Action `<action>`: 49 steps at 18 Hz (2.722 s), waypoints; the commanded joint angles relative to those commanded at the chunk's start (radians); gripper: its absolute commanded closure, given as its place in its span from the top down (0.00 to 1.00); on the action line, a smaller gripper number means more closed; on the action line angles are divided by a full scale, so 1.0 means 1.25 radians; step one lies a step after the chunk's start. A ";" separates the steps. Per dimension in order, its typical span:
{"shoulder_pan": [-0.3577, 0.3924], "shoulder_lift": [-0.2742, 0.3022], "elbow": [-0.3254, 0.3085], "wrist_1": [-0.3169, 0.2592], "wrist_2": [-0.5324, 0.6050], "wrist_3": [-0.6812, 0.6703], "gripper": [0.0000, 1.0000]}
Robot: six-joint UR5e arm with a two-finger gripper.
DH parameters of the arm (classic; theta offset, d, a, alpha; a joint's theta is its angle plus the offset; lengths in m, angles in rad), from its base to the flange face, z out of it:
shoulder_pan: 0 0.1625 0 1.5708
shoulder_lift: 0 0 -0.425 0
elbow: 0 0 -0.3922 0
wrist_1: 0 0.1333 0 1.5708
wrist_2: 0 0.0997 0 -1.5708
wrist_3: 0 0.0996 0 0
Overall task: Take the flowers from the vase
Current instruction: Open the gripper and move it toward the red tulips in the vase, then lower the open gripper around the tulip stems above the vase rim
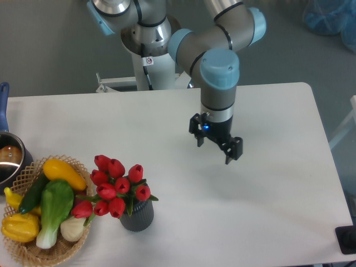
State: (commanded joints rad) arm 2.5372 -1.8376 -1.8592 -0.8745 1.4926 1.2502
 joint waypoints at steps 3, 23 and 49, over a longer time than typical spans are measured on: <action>0.002 -0.011 0.001 0.040 -0.116 0.001 1.00; -0.018 -0.011 0.092 0.048 -0.544 -0.169 1.00; -0.071 -0.071 0.113 0.054 -0.697 -0.227 0.17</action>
State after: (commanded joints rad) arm 2.4482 -1.9267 -1.7180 -0.8069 0.6213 0.9664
